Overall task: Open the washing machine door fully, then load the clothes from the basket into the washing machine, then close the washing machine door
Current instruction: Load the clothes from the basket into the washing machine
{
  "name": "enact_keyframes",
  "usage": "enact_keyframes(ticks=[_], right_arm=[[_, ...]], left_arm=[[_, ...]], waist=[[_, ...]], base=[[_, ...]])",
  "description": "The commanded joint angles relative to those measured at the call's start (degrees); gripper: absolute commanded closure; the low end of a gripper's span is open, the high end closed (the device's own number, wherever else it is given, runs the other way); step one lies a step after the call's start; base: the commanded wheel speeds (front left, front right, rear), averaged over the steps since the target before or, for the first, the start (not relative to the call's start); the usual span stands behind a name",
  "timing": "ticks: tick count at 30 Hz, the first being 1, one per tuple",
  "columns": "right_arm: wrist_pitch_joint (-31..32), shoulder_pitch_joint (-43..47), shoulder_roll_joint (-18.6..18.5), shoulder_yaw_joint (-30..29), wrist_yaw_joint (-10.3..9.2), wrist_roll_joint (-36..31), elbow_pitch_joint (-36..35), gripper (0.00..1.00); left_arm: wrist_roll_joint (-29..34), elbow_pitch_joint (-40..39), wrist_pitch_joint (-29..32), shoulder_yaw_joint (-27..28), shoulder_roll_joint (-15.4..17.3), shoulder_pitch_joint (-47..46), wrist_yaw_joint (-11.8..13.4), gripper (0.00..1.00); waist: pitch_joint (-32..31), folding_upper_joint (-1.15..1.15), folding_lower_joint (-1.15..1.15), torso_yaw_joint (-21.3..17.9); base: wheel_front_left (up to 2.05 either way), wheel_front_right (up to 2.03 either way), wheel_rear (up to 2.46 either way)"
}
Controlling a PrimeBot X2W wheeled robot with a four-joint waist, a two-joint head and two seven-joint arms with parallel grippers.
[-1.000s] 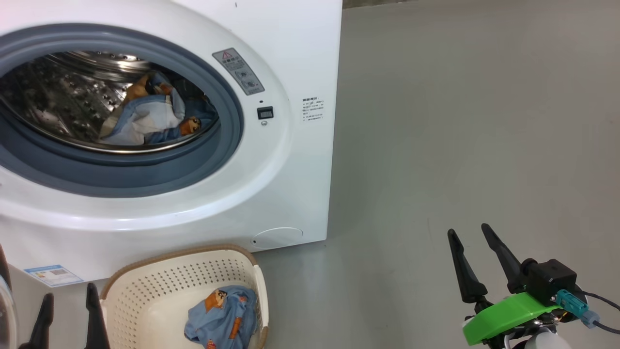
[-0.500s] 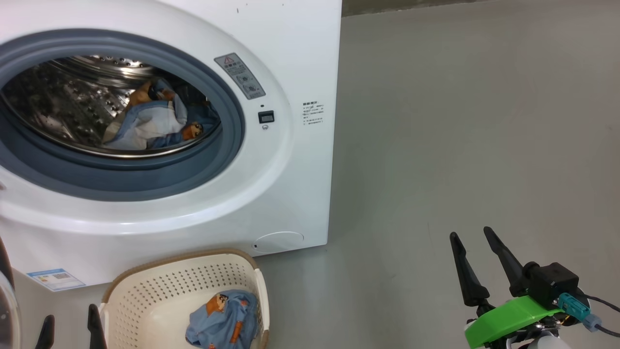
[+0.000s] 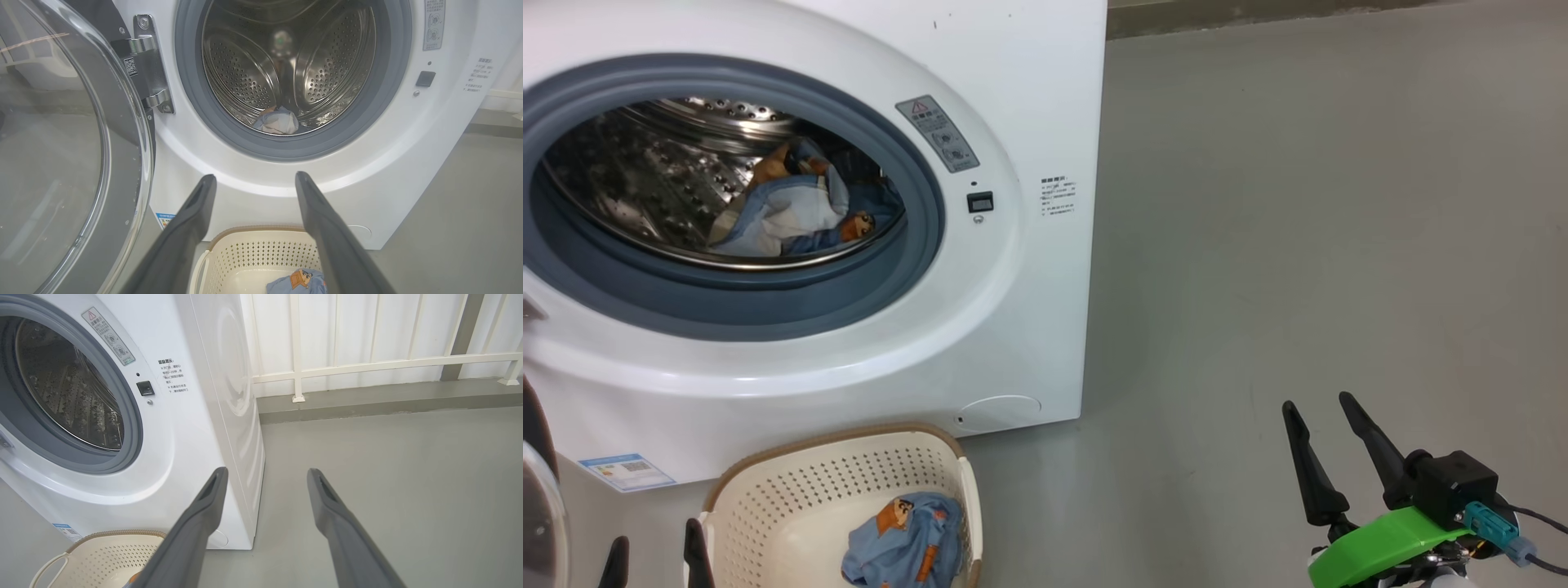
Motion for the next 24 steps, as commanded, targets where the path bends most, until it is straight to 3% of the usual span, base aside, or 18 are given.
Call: enact_keyframes(ticks=[1,24], right_arm=[[-0.28,-0.23,-0.66,1.23,0.09,-0.46,-1.15,0.00],[-0.28,-0.57,-0.38,0.60,0.09,-0.01,-1.38,0.00]], left_arm=[[-0.45,-1.35,-0.36,1.61,0.30,-0.78,0.30,0.00],[-0.68,0.46,-0.36,-0.22,0.29,-3.66,0.12,0.00]], waist=[[-0.13,0.00,0.00,0.09],[4.02,0.00,0.00,1.10]], base=[[0.00,0.00,0.00],[0.00,0.00,0.00]])
